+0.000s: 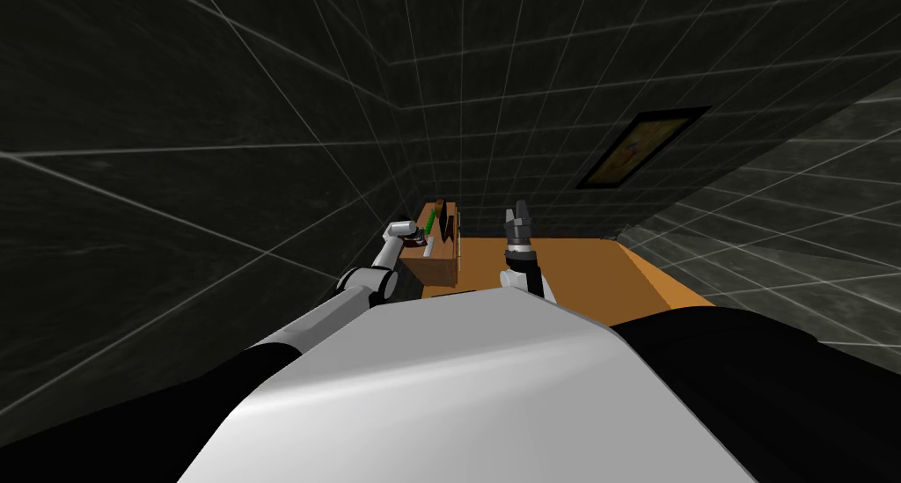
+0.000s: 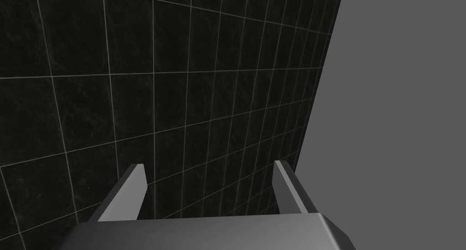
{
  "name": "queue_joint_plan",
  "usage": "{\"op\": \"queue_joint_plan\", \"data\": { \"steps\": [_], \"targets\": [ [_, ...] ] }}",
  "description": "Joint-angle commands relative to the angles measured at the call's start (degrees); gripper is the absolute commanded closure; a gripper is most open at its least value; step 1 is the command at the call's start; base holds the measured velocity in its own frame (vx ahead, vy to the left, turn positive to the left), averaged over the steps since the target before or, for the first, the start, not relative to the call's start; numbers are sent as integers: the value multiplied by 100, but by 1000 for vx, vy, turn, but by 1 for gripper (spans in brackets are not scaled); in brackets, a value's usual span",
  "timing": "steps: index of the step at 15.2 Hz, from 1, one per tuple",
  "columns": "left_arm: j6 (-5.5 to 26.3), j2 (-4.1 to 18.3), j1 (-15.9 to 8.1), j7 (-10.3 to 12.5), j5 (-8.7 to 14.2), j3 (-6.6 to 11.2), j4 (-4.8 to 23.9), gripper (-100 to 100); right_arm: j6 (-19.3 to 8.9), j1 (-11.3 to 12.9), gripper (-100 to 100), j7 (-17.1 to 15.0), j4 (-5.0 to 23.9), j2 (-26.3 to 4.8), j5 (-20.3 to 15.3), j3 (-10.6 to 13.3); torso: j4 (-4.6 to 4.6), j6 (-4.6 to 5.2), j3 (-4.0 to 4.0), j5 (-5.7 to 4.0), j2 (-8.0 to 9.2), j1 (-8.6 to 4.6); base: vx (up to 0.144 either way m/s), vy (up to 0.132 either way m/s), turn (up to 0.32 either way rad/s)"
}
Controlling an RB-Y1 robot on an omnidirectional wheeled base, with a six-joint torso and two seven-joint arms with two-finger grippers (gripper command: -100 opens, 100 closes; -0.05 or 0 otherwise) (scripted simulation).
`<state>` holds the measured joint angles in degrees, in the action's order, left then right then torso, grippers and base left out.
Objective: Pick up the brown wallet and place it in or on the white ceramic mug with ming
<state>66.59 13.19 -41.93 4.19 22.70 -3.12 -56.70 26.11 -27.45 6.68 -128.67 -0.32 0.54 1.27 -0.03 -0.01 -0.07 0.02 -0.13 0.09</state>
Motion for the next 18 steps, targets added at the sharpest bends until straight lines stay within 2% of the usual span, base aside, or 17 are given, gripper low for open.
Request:
{"op": "queue_joint_plan", "data": {
  "steps": [1,2,4,5,7,8,12,13,18],
  "targets": [
    [286,46,-24,24,52,-6,-53,-100,0,0,0,0,0,0,0,0,0,0,0,0,0,0,40,26,-1],
    [294,46,-24,24,52,-6,-53,-100,0,0,0,0,0,0,0,0,0,-1,-1,0,-2,2,36,25,14],
    [568,90,-62,46,105,-13,-73,-100,0,0,0,0,0,0,0,0,0,-1,0,0,0,1,27,22,30],
    [568,90,-62,46,105,-13,-73,-100,0,0,0,0,0,0,0,0,0,-1,0,0,0,2,36,25,16],
    [837,134,-100,68,157,-19,-90,-100,0,0,0,0,0,0,0,0,0,0,-1,0,-1,1,35,22,1],
    [837,134,-100,68,157,-19,-90,-100,0,0,0,0,0,0,0,0,0,0,-1,0,-2,1,28,22,30],
    [1354,222,-169,110,263,-32,-120,-100,0,0,0,0,0,0,0,0,-1,0,-4,1,-7,5,47,33,0],
    [1354,222,-169,110,263,-32,-120,-100,0,0,0,0,0,0,0,0,-2,0,-5,1,-9,7,52,49,-36],
    [1917,339,-224,158,396,-40,-141,-100,0,0,0,0,0,0,0,0,-2,-1,-5,4,-9,17,54,60,-16]
  ]
}}
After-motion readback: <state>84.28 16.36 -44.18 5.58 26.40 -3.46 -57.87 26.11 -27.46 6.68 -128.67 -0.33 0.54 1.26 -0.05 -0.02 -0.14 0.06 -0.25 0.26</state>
